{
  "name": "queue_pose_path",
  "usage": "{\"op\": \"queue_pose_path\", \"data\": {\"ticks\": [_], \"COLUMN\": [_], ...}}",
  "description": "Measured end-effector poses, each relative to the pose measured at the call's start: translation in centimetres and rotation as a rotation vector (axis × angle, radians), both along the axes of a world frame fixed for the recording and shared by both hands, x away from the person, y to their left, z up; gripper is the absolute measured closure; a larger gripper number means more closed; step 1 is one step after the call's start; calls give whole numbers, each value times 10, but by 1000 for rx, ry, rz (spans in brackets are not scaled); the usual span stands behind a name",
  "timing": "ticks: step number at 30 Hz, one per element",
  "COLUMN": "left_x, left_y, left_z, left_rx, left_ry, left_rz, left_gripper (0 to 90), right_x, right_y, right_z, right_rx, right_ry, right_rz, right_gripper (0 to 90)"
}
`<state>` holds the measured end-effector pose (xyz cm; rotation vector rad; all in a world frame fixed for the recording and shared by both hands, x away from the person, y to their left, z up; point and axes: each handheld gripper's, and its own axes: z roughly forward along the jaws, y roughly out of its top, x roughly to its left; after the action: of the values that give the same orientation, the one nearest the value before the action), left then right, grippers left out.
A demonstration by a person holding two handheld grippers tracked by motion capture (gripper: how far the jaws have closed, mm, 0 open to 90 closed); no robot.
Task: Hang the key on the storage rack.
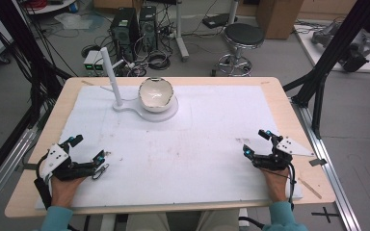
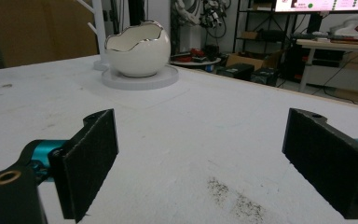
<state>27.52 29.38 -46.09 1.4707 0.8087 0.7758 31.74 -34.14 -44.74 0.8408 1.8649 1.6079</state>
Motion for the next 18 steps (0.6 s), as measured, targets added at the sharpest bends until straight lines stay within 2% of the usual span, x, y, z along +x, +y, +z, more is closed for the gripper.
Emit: {"op": "queue_pose_path", "data": {"ticks": [9, 11, 14, 18], "left_x": [2, 2, 3, 5], "left_y": [2, 4, 9, 17], "left_z": [4, 9, 19, 34], "left_rx": [4, -1, 24, 32], "left_ry": [15, 13, 6, 15], "left_rz": [-9, -20, -32, -60], "left_gripper": [17, 17, 17, 17], "right_x": [0, 0, 0, 0], "right_y": [0, 0, 0, 1], "right_z": [0, 0, 0, 0], "right_rx": [5, 8, 8, -2], "right_ry": [4, 7, 6, -4], "right_rz": [0, 0, 0, -6], "right_gripper": [98, 98, 98, 98]}}
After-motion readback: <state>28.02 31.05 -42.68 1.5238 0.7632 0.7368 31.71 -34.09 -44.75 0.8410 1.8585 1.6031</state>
